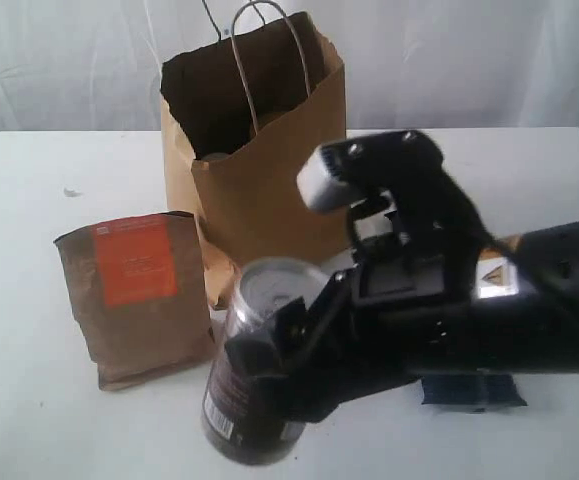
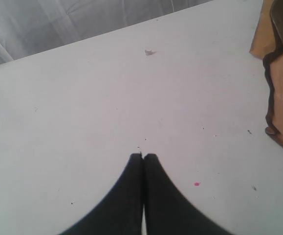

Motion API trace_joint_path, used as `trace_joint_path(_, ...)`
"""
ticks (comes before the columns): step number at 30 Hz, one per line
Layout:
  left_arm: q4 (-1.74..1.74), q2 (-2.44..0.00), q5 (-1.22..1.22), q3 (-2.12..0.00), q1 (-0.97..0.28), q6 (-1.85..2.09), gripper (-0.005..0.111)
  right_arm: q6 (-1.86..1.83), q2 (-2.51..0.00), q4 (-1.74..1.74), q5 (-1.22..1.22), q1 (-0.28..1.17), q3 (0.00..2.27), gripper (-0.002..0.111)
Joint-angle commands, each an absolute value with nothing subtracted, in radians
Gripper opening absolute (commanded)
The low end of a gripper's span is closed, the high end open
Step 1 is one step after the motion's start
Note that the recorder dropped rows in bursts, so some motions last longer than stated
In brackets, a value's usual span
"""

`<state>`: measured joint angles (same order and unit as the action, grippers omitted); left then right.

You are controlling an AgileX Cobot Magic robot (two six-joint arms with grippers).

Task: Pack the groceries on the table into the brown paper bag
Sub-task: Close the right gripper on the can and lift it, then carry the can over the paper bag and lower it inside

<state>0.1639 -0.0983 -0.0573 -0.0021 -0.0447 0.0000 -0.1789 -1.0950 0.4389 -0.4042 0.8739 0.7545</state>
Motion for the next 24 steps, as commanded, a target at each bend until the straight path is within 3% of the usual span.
trace_joint_path(1,0.165,-0.093,-0.053,0.0,-0.048,0.0,0.0,-0.178,-0.933,0.382,-0.326,0.876,0.757,0.007)
trace_joint_path(10,0.165,-0.093,-0.053,0.0,-0.048,0.0,0.0,-0.178,-0.598,0.363,-0.311,0.876,0.757,0.007)
trace_joint_path(19,0.165,-0.093,-0.053,0.0,-0.048,0.0,0.0,-0.178,-0.487,0.341,-0.33,0.876,0.757,0.007)
trace_joint_path(24,0.165,-0.093,-0.053,0.0,-0.048,0.0,0.0,-0.178,-0.527,0.341,0.036,0.876,0.757,0.007)
